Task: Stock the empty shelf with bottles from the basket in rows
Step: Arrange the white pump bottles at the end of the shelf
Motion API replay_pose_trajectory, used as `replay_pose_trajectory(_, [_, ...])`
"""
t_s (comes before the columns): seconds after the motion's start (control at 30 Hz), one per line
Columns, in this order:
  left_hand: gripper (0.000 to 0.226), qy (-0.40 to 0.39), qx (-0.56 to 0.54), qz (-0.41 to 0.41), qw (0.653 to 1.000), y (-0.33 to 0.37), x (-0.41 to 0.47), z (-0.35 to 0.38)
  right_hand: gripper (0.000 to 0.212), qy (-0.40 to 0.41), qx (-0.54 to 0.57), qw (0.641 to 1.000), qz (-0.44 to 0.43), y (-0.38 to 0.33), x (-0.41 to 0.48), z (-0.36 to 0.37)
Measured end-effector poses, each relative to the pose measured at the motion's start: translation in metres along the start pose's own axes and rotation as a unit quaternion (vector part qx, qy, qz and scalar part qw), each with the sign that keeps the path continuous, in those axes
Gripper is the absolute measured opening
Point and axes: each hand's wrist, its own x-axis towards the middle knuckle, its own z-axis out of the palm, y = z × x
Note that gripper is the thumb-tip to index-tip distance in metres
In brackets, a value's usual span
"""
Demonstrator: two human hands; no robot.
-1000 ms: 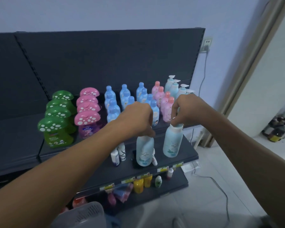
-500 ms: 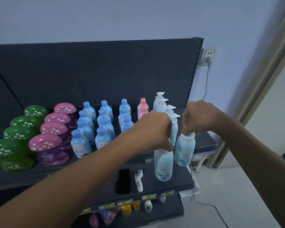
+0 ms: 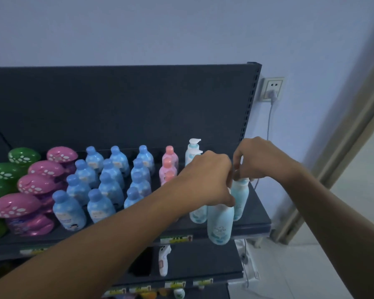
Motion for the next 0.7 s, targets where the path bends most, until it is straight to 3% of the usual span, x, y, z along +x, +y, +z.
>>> replay_pose_trajectory(0.7, [0.03,0.033,-0.014,-0.095,0.995,-0.03,0.116,0.004,0.02,0.006,0.03,0.998,-0.049,0.035,0.133,-0.001])
